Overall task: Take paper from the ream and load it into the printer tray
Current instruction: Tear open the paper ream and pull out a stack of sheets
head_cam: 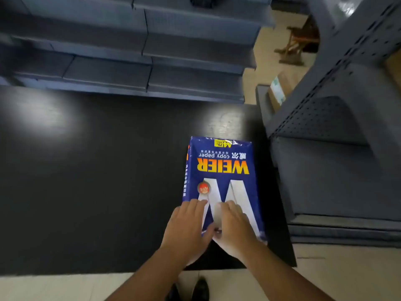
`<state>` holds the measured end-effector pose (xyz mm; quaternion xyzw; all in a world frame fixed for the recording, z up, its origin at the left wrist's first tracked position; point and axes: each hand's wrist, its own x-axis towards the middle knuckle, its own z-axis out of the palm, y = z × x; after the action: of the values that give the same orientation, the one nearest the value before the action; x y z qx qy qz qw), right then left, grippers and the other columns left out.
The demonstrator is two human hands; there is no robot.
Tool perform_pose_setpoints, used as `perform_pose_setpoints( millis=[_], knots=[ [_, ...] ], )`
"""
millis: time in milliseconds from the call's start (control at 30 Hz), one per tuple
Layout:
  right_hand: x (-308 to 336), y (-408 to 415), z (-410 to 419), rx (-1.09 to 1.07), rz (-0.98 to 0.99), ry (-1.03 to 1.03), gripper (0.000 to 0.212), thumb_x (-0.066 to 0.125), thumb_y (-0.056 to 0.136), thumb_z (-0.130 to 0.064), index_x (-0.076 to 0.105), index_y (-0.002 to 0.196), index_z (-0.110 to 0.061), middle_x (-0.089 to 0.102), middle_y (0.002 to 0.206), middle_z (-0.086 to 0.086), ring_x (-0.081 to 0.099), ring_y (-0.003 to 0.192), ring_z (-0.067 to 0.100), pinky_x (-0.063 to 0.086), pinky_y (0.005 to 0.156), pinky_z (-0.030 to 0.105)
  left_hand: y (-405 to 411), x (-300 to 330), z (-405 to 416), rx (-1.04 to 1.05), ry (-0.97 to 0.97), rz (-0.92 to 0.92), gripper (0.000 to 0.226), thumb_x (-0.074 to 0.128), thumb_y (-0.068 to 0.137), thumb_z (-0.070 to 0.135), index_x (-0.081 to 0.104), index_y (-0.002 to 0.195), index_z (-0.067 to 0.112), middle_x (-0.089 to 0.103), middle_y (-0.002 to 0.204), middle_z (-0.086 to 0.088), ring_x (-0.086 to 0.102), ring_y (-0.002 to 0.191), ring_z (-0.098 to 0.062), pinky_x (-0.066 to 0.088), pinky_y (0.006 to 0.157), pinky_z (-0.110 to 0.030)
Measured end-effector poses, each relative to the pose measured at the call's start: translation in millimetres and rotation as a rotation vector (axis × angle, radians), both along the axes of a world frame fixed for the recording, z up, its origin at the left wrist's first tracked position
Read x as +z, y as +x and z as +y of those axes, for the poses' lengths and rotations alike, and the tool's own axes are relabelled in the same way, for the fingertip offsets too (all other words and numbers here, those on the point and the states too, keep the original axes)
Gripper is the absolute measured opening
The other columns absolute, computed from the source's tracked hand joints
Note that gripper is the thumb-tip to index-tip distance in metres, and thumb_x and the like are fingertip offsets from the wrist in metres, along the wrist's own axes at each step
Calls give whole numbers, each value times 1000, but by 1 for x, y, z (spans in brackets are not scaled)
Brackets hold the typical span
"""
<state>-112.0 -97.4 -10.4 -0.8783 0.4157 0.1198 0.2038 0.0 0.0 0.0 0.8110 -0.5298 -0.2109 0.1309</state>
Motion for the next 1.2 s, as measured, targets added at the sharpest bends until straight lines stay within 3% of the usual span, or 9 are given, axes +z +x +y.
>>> perform_pose_setpoints(
  millis=[200,433,533,633,700,767,833,967,1200],
  knots=[
    [-18,-6,-6,-78,-101,-57,60,68,81,-47,46,130,-22,47,136,-2,45,122,19,45,98,31,-8,-29,0,17,-30,-15,48,33,93,54,44,130,26,52,130,8,44,122,-13,41,105,-32],
    [-34,1,-20,-274,-238,-60,14,66,93,-18,60,105,-12,65,104,6,60,97,21,54,83,31,-10,-41,-6,-21,1,-90,48,36,96,50,36,138,26,45,142,8,36,131,-14,40,108,-33],
    [-38,-3,-23,-272,-274,-23,9,68,90,-10,62,96,-11,66,97,6,60,92,23,55,78,32,-10,-43,-3,-80,75,-165,52,59,89,45,45,134,24,53,137,6,38,127,-16,51,99,-35],
    [-39,-16,-21,-104,-241,-80,13,70,87,-10,60,93,-15,62,91,3,53,86,20,49,74,31,-10,-44,0,-130,110,-217,58,75,79,41,52,129,24,55,137,3,36,127,-18,55,93,-37],
    [-33,-28,-13,-10,-266,-129,14,70,87,-9,59,85,-16,59,83,1,50,77,20,47,68,31,-10,-47,-2,-188,121,-240,53,64,88,41,46,134,23,46,145,1,31,134,-22,49,101,-41],
    [-25,-45,1,26,-340,-129,17,69,85,-6,58,76,-16,57,74,0,51,69,20,49,60,33,-8,-50,-4,-175,138,-224,50,33,97,47,38,140,23,37,150,2,27,138,-22,42,107,-39],
    [-18,-65,22,88,-392,-86,18,60,90,-11,57,74,-18,54,72,-1,50,67,19,49,60,33,-10,-48,-5,-150,126,-199,63,4,94,48,38,141,22,36,150,4,28,136,-20,39,109,-37],
    [-18,-99,56,166,-387,-25,21,42,93,-10,49,77,-22,43,76,-7,40,71,14,39,64,29,-19,-46,-1,30,-12,-119,58,26,96,56,38,141,22,45,144,8,39,130,-16,42,108,-36],
    [-35,-127,67,73,-412,38,12,55,98,-24,64,90,-22,59,86,-10,54,80,9,49,70,26,-36,-62,19,-35,90,-192,92,33,84,75,17,151,14,20,162,-2,14,149,-22,29,118,-45]
  ],
)
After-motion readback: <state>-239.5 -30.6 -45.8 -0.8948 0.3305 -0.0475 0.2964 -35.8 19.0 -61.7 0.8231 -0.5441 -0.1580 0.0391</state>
